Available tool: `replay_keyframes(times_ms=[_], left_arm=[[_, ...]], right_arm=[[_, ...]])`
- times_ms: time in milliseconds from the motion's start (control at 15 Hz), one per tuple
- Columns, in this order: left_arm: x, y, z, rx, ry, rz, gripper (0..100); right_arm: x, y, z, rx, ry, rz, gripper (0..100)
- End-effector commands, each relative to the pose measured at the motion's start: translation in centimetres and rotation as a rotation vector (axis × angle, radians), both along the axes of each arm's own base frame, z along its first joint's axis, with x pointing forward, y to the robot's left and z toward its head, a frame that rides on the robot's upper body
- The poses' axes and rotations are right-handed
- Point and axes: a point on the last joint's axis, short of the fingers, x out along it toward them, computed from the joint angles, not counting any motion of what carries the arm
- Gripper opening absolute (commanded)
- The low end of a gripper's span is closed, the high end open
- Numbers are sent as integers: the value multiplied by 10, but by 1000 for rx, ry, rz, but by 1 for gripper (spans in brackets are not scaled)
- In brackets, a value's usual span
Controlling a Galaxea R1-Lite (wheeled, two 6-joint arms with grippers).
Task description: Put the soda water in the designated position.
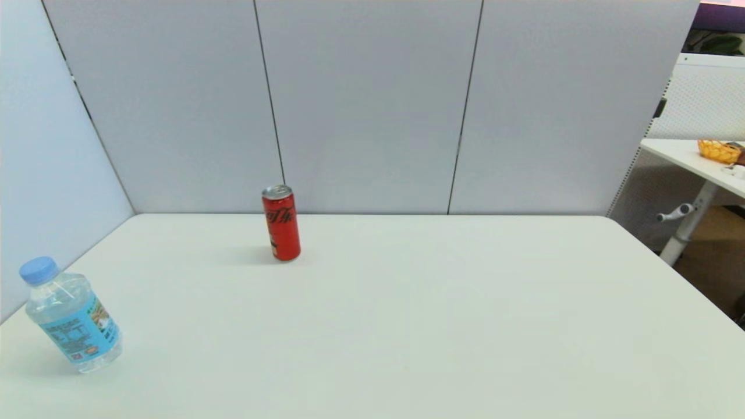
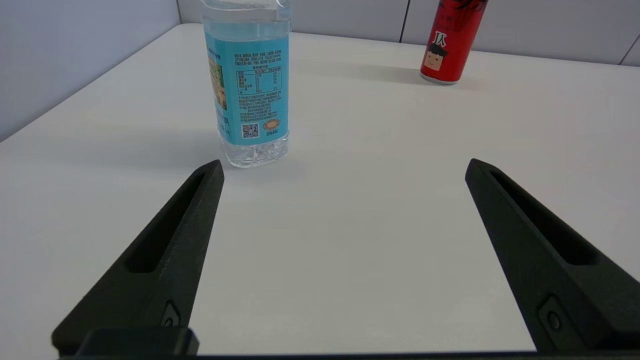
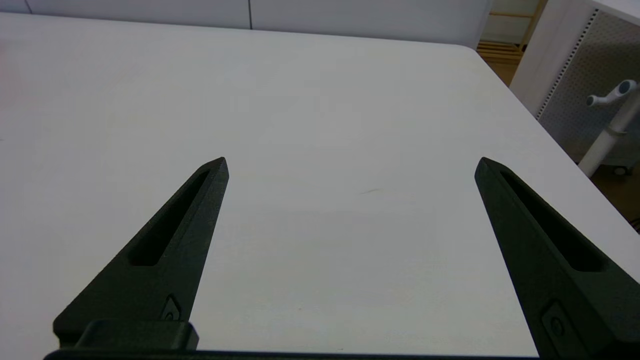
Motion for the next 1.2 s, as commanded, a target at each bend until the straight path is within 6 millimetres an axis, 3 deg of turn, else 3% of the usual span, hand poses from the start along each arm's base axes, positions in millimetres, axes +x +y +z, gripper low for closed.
replay_keyframes(times_ms=[67, 1133, 1200], left_arm=[[0, 0, 0, -1, 1, 2, 100], [0, 0, 1, -29, 6, 9, 100], [1, 0, 7, -33, 9, 11, 100]], right_arm=[[0, 0, 0, 1, 1, 0, 100], [0, 0, 0, 1, 1, 0, 100], [0, 0, 0, 1, 1, 0, 100]])
